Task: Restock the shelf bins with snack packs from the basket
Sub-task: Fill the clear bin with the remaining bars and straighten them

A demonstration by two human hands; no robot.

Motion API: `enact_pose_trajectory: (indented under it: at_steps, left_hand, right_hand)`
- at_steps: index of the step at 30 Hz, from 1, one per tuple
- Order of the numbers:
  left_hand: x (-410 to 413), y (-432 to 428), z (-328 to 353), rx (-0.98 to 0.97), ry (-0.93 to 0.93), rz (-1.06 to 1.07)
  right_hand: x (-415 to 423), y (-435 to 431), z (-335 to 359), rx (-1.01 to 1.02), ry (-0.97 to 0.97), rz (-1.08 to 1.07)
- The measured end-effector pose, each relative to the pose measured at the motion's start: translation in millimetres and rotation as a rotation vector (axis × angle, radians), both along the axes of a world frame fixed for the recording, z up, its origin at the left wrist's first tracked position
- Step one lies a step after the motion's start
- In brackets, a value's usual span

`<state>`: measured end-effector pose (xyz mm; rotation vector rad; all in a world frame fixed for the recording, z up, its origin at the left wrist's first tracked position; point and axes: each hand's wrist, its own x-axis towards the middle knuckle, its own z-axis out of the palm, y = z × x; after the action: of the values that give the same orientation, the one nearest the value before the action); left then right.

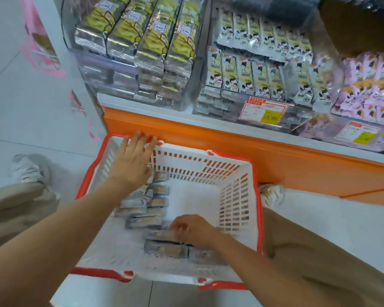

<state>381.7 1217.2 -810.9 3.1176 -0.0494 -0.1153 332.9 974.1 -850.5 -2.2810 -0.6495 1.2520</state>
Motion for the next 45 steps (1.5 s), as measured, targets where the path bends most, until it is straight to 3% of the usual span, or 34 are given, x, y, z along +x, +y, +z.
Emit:
enact_pose_trajectory:
  at_steps: [4, 9, 15, 23, 29, 32, 36, 40, 45]
  left_hand:
    - [0.4, 6.9, -20.3, -0.024, -0.070, -0.020]
    - [0.6, 4.6, -31.2, -0.024, -0.101, 0.009]
    - [0.6, -0.7, -33.2, -0.046, -0.096, 0.043]
    - [-3.4, -17.5, -9.8, -0.102, -0.041, 0.041]
    - [-16.5, -52.8, 24.3, -0.285, 0.064, -0.358]
    - [-20.3, -66.7, 44.3, -0.336, 0.034, -0.411]
    - [-23.2, -79.6, 64.5, -0.346, -0.141, -0.491]
    - [-29.2, -88.5, 90.0, -0.431, -0.242, -0.436]
    - [-34.5, -101.6, 113.3, -0.846, -0.155, -0.148]
  right_hand:
    - [-7.8, 0.8, -28.9, -0.106, 0.104, 0.026]
    - [-16.0, 0.1, -55.0, -0.244, 0.073, 0.163]
    - [-12.6, 0.7, -60.9, -0.263, 0.152, 0.154]
    - [17.6, -11.8, -11.2, 0.030, 0.076, -0.247]
    - [43.9, -34.6, 45.1, 0.304, -0.056, -0.607]
    - [53.4, -45.1, 74.7, 0.372, -0.137, -0.687]
    - [55.5, -55.5, 115.7, 0.452, -0.155, -0.701]
    - [46.3, -61.5, 156.9, 0.584, -0.202, -0.694]
    - [29.1, -64.2, 186.7, 0.694, -0.186, -0.683]
